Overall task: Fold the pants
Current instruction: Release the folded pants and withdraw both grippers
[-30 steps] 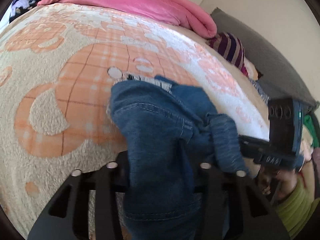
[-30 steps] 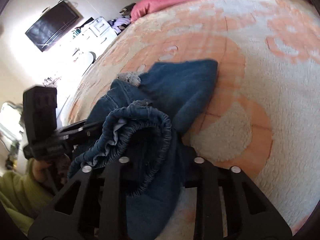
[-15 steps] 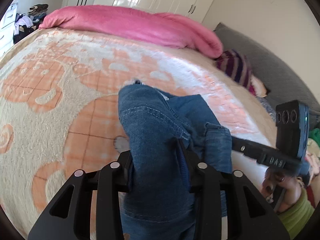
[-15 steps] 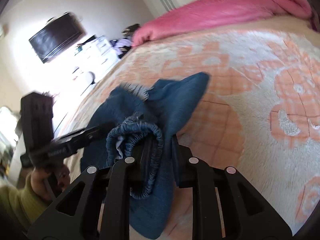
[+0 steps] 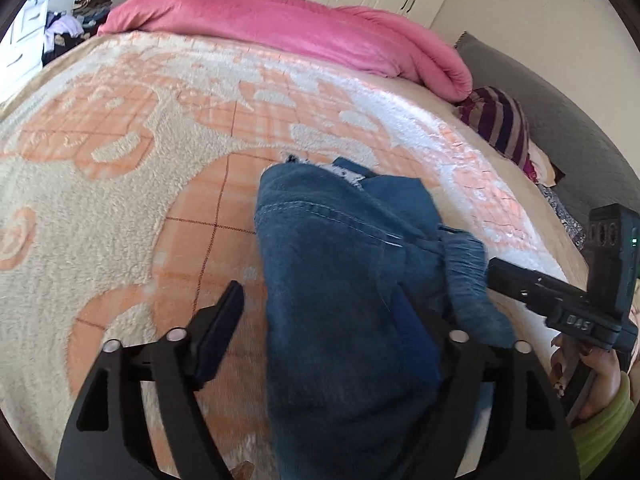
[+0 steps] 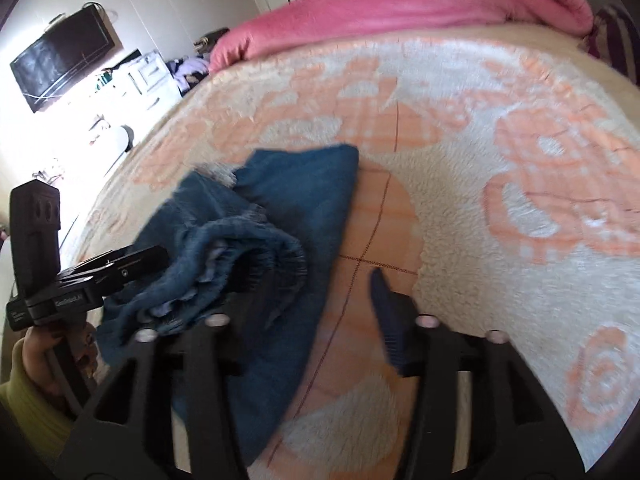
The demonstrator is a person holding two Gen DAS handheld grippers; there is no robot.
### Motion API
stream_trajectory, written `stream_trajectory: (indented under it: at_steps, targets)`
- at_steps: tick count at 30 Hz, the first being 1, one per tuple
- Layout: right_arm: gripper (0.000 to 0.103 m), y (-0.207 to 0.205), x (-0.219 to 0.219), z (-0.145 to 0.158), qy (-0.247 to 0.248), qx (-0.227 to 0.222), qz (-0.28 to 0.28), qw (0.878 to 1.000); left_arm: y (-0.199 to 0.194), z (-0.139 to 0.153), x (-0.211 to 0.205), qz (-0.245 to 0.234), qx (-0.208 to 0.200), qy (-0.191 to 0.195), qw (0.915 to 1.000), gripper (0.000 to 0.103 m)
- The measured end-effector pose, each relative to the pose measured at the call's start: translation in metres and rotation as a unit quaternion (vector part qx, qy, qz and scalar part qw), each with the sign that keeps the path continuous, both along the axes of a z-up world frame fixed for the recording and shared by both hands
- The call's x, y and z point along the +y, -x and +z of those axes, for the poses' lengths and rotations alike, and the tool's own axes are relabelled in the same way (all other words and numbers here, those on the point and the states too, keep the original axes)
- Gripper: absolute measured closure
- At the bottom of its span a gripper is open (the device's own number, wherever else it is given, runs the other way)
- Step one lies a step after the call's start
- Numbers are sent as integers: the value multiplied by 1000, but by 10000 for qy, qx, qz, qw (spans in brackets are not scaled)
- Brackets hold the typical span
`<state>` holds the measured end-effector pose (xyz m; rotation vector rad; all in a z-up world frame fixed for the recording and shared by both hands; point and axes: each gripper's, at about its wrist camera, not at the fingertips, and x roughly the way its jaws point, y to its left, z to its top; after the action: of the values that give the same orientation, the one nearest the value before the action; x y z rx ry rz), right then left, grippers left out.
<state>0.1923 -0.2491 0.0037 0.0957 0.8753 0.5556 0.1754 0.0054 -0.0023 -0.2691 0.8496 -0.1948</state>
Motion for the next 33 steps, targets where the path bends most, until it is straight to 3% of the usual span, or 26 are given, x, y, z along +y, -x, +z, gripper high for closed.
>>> stream_trajectory:
  at_steps: [2, 4, 6, 7, 12, 18, 33]
  targets:
    - [27, 15, -2, 12, -22, -251, -36, 9997, 13, 7, -2, -51, -103, -38, 9999, 25]
    - [20, 34, -5, 24, 17, -499, -82, 9987, 26, 14, -3, -95, -189, -60, 9998, 21]
    - [15, 53, -7, 32, 41, -736, -114, 9972, 43, 23, -3, -96, -325, -100, 9994, 8]
    - [10, 63, -8, 36, 61, -843, -151, 9963, 51, 27, -3, -79, -396, -130, 9991, 6]
    - [9, 103, -13, 43, 101, -1141, -209, 9932, 91, 38, -9, -161, -509, -321, 9981, 4]
    - [9, 132, -16, 41, 127, -1181, -209, 9927, 122, 36, -10, -126, -511, -520, 9973, 4]
    - [9, 155, -12, 55, 208, -1565, -213, 9872, 139, 52, -10, -15, -730, -552, 9958, 4]
